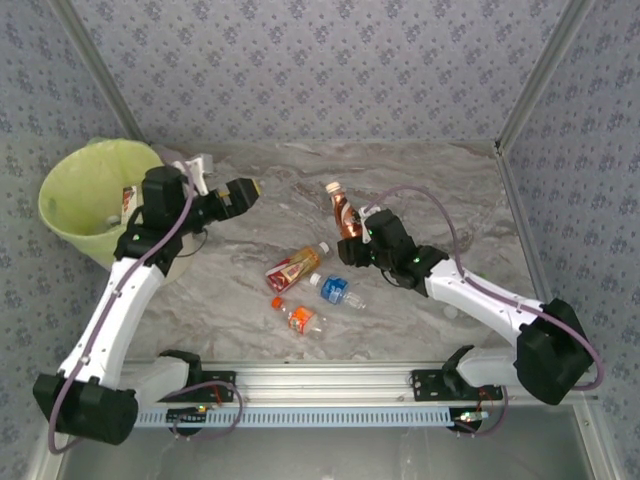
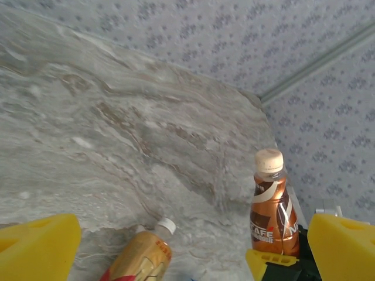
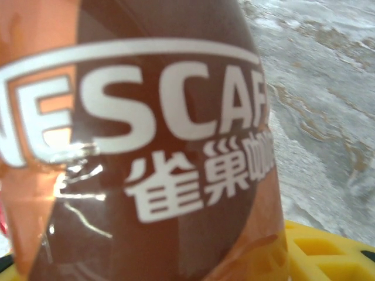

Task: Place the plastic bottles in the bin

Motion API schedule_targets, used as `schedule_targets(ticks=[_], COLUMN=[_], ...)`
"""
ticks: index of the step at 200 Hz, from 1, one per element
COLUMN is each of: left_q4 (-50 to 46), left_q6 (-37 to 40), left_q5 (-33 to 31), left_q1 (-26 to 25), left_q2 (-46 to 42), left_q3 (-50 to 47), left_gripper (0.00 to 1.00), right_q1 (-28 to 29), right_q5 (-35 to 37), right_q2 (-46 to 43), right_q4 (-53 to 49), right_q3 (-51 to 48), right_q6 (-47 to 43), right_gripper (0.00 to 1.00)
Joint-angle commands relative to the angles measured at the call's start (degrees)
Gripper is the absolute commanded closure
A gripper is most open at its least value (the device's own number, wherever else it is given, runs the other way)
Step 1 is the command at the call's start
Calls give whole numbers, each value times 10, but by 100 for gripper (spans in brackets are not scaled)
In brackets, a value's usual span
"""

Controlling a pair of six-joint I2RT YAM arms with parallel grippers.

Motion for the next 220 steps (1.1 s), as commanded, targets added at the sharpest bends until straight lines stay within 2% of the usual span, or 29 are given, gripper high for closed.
schedule_targets(ticks=[1,18,64,111,144,170,198,220], left_q4=[48,61,129,135,128,94,83,84], left_q6=[-11,-11,-32,-26,-25,-2,2,2], left_q5=[25,34,102,80,31,17,-12,-17], left_q1=[-35,-57,-78,-118,-142,-161,-165,-165], left_q2=[26,49,95,138,163,179,178,175], left_q3=[28,37,48,84,107,130,127,125], left_gripper=[0,1,1,3,17,26,49,61], right_q1=[11,17,28,38,48,55,60,61], right_q5=[-32,-43,-85,-109,-116,-108,-106,-105], right_q2=[-13,-12,-8,4,10,13,13,15], right_q4=[72,97,121,150,158,164,170,169], right_q3=[-11,-15,-5,2,7,9,8,9], right_q6=[-18,-17,-30,-24,-19,-11,-10,-10], right_gripper=[50,50,50,50,50,50,50,49])
